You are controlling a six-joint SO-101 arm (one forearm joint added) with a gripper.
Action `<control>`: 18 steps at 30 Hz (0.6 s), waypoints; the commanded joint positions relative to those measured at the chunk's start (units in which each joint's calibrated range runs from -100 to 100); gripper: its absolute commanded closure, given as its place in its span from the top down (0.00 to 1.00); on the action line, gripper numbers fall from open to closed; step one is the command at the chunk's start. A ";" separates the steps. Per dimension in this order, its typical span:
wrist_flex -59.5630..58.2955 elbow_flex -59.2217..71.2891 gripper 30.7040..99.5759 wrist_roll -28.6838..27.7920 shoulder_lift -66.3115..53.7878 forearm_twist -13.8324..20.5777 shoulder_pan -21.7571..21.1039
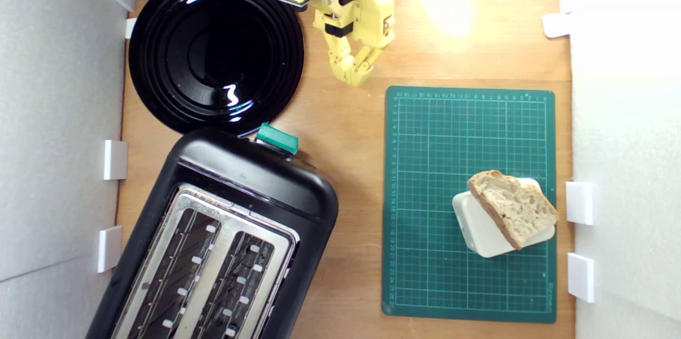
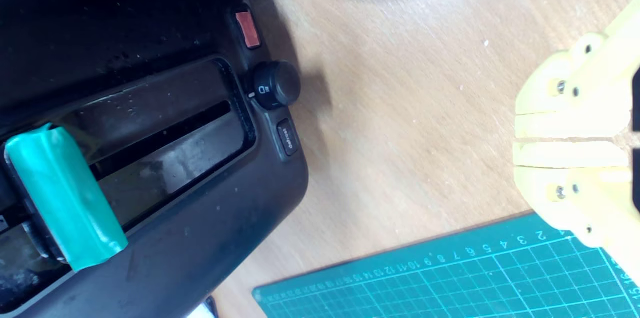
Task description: Pick bread and place in toaster
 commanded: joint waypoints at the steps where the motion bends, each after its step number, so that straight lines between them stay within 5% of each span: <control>1: 0.85 -0.20 0.02 -0.17 -0.44 -0.25 0.51; 18: 0.76 -0.11 0.02 -0.17 -0.44 -0.25 -0.06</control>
